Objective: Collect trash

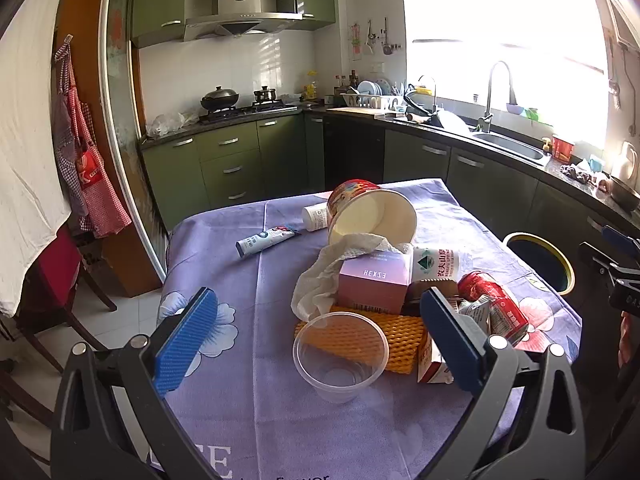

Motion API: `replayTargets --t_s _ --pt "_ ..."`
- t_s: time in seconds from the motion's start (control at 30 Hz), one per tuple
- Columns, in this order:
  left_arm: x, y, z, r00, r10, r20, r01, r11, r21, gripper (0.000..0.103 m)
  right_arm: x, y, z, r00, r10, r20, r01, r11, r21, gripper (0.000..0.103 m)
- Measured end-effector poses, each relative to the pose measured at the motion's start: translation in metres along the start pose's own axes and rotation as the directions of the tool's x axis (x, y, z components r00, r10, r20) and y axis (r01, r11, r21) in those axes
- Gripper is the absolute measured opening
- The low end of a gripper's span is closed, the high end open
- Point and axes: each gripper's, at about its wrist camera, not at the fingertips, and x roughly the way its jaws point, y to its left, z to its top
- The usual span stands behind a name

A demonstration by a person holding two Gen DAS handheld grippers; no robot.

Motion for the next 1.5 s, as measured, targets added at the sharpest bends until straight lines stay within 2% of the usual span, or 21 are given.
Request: replayTargets --t_s 1.5 --pt "0.002 -0.007 0.000 1.000 -0.012 -0.001 0.012 1.000 0.018 0.097 0.013 0.000 -0.007 1.000 0.007 -0.017 -0.007 1.000 0.002 0.099"
